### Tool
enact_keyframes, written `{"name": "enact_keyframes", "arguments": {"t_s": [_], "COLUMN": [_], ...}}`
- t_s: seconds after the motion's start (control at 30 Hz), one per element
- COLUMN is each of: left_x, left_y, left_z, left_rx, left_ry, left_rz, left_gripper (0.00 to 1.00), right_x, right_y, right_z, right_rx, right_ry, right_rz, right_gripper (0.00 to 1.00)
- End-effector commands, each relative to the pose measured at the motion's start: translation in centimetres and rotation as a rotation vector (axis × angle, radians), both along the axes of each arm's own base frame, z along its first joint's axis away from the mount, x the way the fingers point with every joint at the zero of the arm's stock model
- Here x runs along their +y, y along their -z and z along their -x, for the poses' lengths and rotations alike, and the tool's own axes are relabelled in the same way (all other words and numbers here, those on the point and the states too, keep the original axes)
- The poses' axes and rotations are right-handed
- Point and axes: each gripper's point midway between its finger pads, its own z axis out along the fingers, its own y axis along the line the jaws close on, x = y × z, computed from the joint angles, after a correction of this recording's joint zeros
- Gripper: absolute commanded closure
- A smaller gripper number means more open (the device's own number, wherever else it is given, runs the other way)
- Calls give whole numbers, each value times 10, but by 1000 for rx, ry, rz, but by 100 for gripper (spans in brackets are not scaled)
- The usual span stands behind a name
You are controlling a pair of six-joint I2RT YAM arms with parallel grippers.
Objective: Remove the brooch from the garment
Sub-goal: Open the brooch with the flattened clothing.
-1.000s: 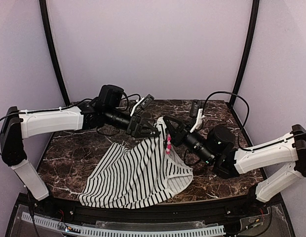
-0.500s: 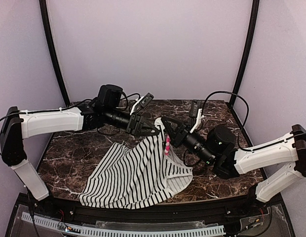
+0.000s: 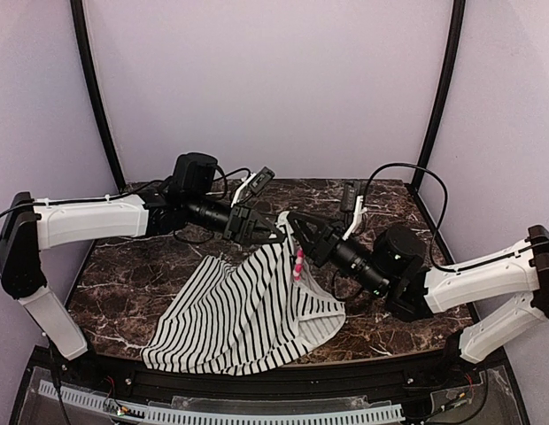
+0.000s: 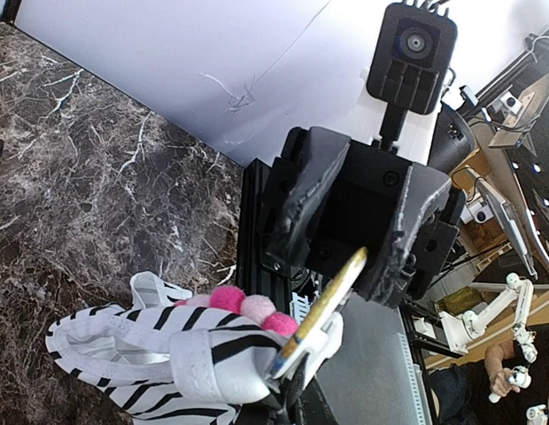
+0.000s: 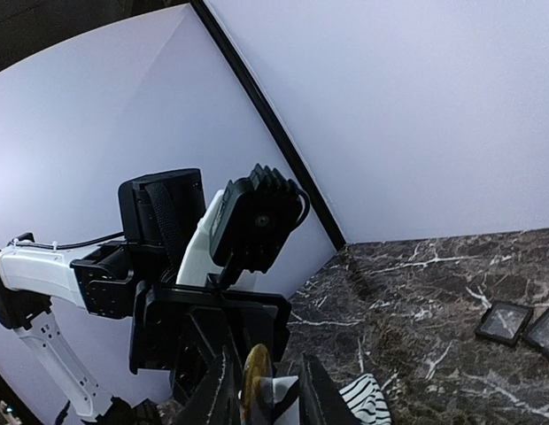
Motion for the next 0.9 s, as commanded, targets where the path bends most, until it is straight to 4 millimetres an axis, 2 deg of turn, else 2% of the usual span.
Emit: {"name": "enact_keyframes", "arguments": {"t_s": [0.0,0.03,0.13,0.2,0.33,0.53,0.73,0.87], "left_x": [5,5,7,8,7,0,-4,-4], "left_y": [-17,-14,-8,0,22,44,53,54], "left_z": [7,5,2,-3,-4,4,9,7], "left_rx": [-66,-85,-107,-140,-221,-278,-296,-303], "left_ry": [15,9,-9,-33,-58,-34,-28,-42], "left_rz": [8,0,-61,-114,-248,-345,-387,-400], "left_gripper": [99,99,99,99,99,99,99,99], "right_x": [-4,-5,-9,-11,-17,-18,-17,-16], "right_y": [10,11,15,19,34,48,51,53], "right_z": [13,14,18,20,14,26,29,31], "right_rx": [28,34,62,76,153,191,213,222], "right_ry": [-51,-60,-98,-135,-201,-344,-364,-380], "right_rz": [79,98,169,228,344,427,404,388], "right_gripper": [54,45,29,23,19,23,41,48]}}
